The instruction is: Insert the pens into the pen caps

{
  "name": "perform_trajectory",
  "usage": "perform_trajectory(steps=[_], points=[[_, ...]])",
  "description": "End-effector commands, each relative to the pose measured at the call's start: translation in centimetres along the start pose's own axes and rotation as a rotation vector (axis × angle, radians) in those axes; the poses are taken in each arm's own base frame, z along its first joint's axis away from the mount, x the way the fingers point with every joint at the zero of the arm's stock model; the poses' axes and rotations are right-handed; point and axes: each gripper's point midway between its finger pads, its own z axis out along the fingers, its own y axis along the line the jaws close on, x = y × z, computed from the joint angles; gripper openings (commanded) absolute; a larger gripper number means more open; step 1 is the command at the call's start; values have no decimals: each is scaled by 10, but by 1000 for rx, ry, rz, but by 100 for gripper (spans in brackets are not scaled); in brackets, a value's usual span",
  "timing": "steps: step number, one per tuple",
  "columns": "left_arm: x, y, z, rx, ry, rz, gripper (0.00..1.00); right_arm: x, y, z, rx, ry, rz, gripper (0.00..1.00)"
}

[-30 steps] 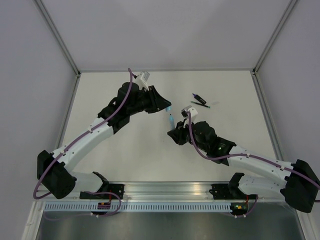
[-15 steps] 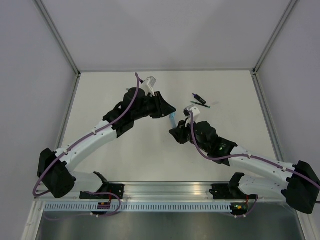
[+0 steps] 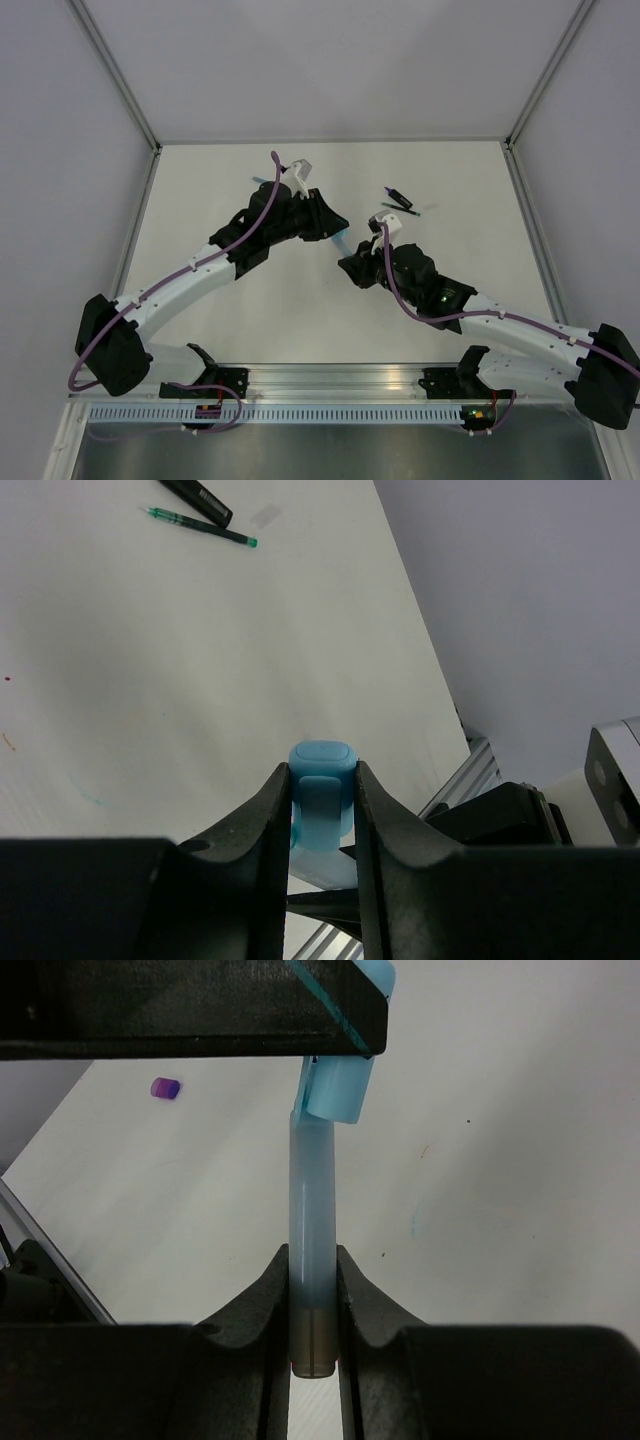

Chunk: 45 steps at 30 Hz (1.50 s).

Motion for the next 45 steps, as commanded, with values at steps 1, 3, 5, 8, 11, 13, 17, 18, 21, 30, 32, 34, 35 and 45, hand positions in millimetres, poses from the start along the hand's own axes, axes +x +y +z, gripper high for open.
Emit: perform_trajectory(steps=[1,3,5,8,11,13,17,18,21,30,32,34,35,45], points=[[-26,-26,-15,62,-75,18,2,-16,7,4,-13,-45,11,0],[-37,-29,-21,46,-106,13,2,-17,8,4,-18,-45,7,0],[-52,-25,-30,-4,-152,-2,2,-17,8,2,-19,-48,-1,0],[-62,-19,-42,-26,-185,-73,2,-24,7,-4,-18,-77,-7,0],[-61,-16,-45,-28,-191,-129,2,-30,8,-10,-28,-108,-5,0],[-54,-14,-44,-20,-174,-165,2,-33,9,-12,-35,-121,-2,0],[-46,-13,-39,-3,-160,-255,2,-35,11,-16,-53,-135,-3,0],[-47,-14,-38,5,-165,-266,2,-35,11,-16,-52,-140,-2,0],[-43,-12,-35,4,-151,-314,2,-39,12,-21,-63,-160,-4,0],[-43,-1,-34,-34,-191,-383,2,-43,14,-26,-78,-179,1,0],[-44,-1,-33,-34,-195,-392,2,-42,15,-26,-82,-176,3,0],[-46,-1,-32,-34,-203,-400,2,-44,17,-27,-92,-180,3,0],[-46,-1,-32,-33,-205,-406,2,-42,17,-27,-94,-177,4,0],[-43,1,-22,-17,-194,-435,2,-44,20,-29,-111,-178,10,0]])
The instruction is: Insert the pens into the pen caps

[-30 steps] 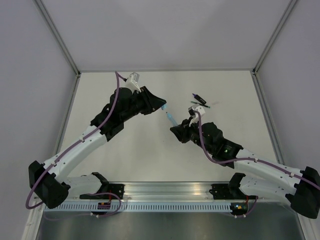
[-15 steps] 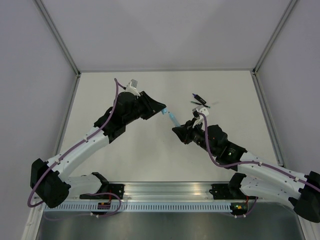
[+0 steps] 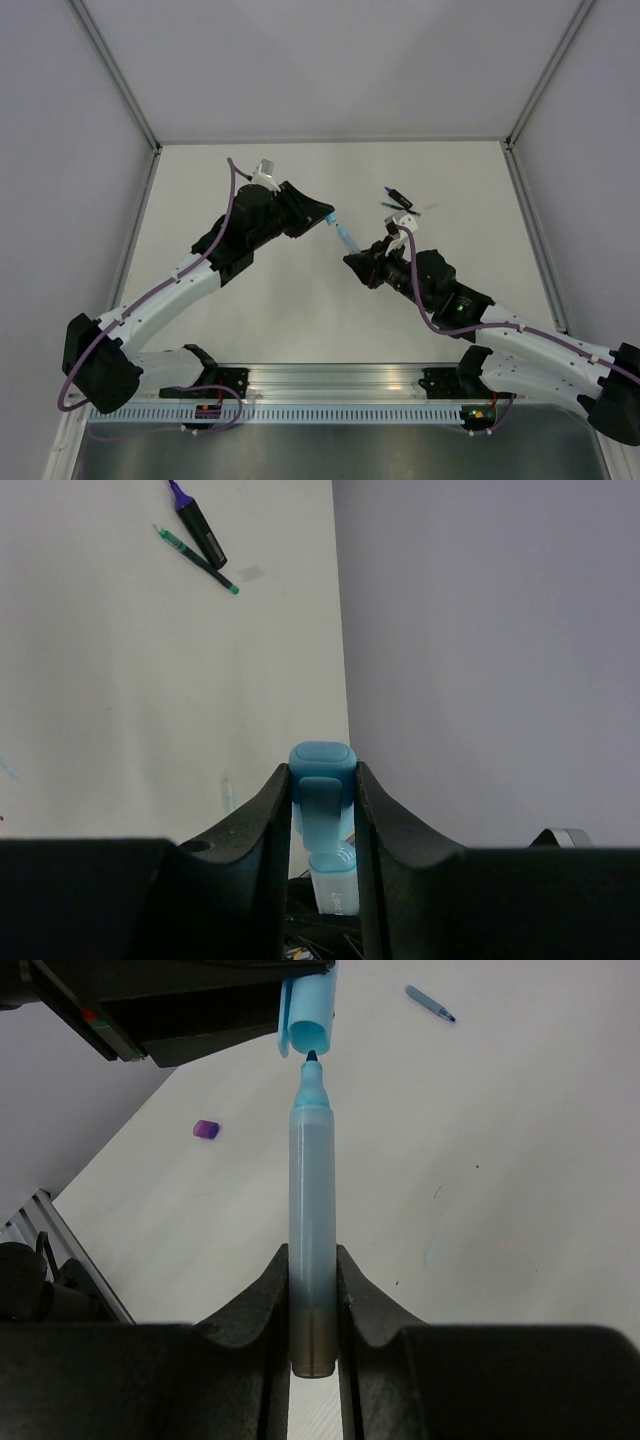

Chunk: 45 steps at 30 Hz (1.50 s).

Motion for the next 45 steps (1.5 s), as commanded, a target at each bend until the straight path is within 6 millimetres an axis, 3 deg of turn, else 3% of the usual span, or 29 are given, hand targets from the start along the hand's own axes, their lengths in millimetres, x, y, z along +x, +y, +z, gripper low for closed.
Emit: perform_trajectory(steps=[1,13,21,31,45], points=[[-2,-6,6,25,-12,-43,2,-18,10,-3,-42,-62,9,0],[14,-10,12,102,37,-60,2,-19,4,-3,-10,-74,12,0],[31,-3,13,122,88,-86,2,-15,1,1,5,-66,10,0],[12,-2,12,74,7,-90,2,-19,6,-4,-21,-76,17,0],[-3,-34,6,126,-1,-115,2,-19,9,-5,-35,-69,17,0]])
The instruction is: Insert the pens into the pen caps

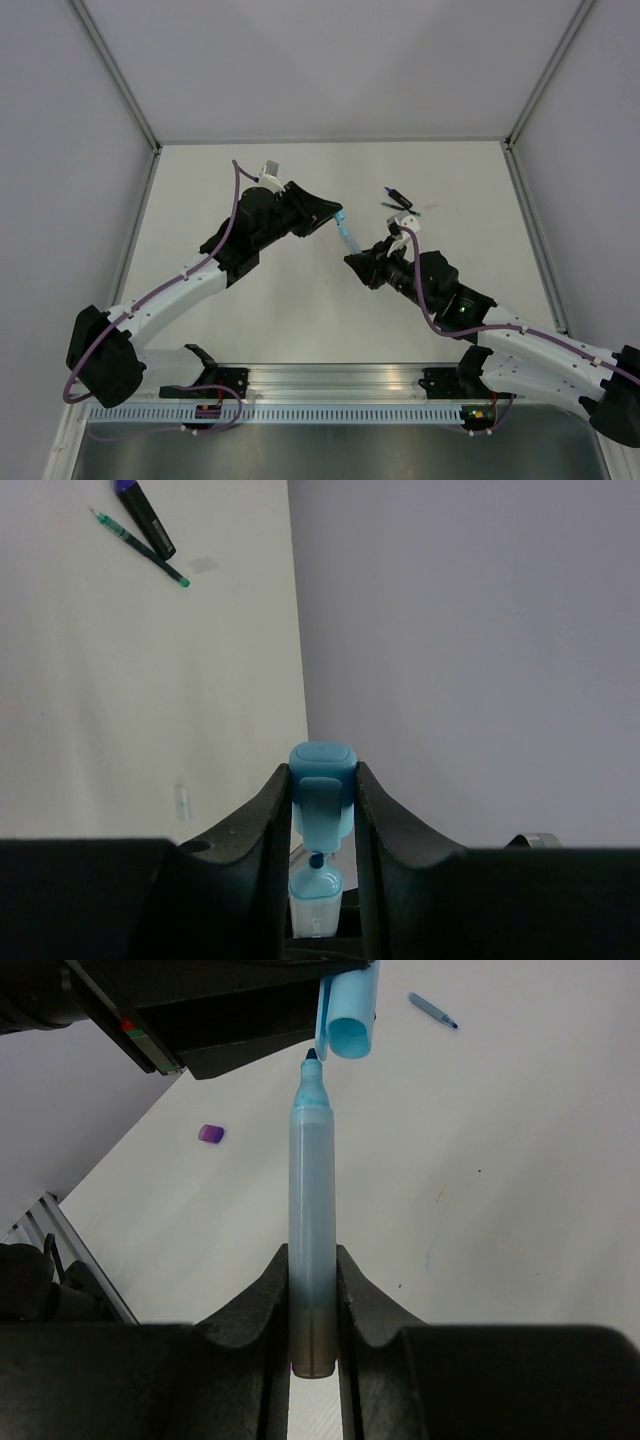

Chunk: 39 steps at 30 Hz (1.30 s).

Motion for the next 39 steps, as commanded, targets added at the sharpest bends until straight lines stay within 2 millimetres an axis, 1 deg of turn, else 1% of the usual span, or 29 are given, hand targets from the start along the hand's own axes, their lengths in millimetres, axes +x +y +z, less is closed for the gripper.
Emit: perform_trajectory(steps=[1,7,11,14,19,23,28,30,39], points=[[-8,-24,-6,44,-12,-37,2,-15,8,-1,-30,-53,15,0],[-5,-19,-6,36,-3,-35,2,-17,7,-2,-23,-63,16,0],[-6,-19,-6,35,-9,-35,2,-17,7,-3,-23,-63,16,0],[-8,-22,-6,41,-15,-32,2,-16,6,-2,-20,-57,14,0],[-10,-22,-9,37,-26,-33,2,-17,8,-2,-29,-59,12,0],[-11,-27,-13,48,-27,-30,2,-16,8,-2,-30,-57,15,0],[-15,-27,-17,38,-48,-26,2,-17,9,-4,-37,-58,14,0],[-16,-31,-19,47,-50,-24,2,-18,11,-5,-43,-61,16,0],[-16,-33,-20,48,-44,-16,2,-19,11,-5,-42,-65,17,0]])
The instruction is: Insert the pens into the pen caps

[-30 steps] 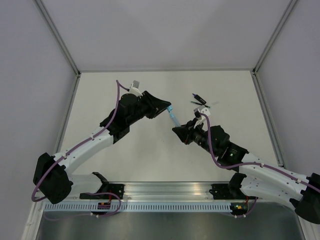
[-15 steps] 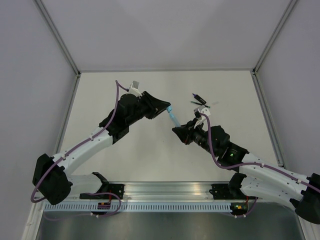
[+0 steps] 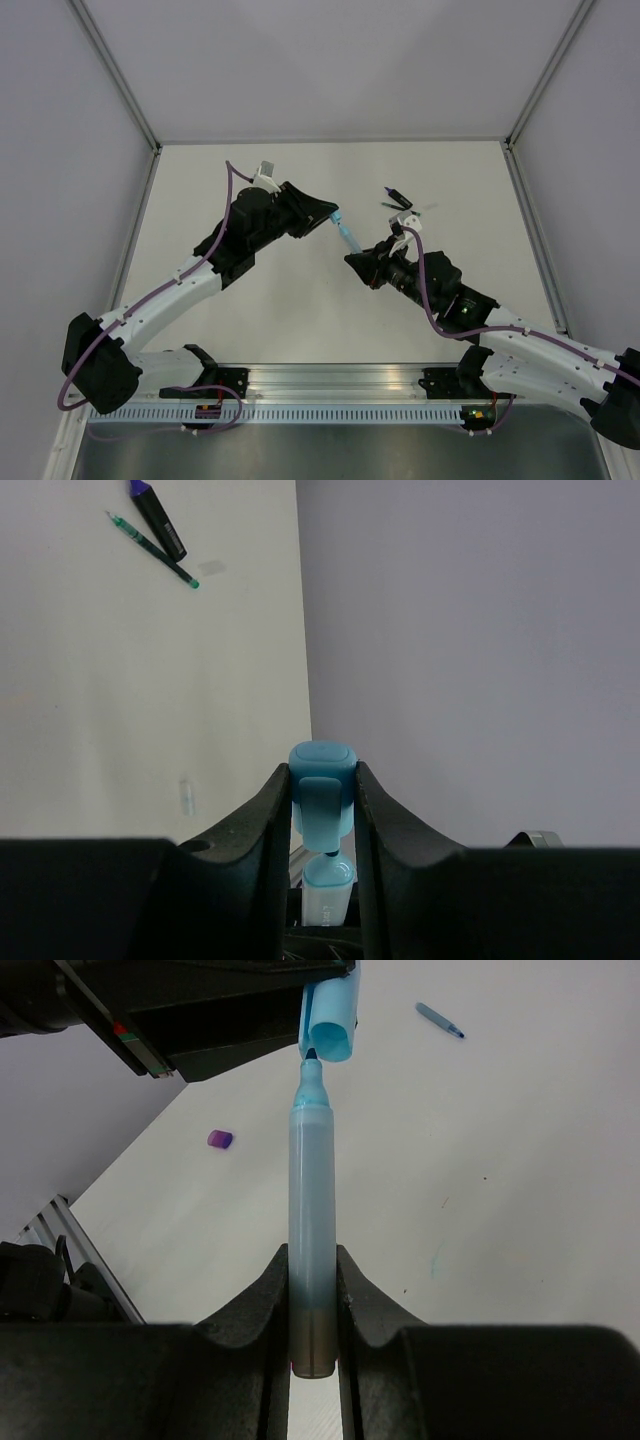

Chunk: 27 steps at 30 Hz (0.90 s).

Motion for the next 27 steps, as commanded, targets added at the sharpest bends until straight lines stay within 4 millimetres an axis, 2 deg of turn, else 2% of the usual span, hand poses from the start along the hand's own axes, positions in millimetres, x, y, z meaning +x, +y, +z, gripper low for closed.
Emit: perform_trajectory(steps=[1,9,27], points=[[-9,-28,-10,68,-17,-16,2,-14,6,-2,-21,-50,13,0],[6,-17,-8,76,29,-21,2,-15,1,-1,6,-58,11,0],[35,-14,-6,83,79,17,2,-10,-8,5,53,-46,-5,0]])
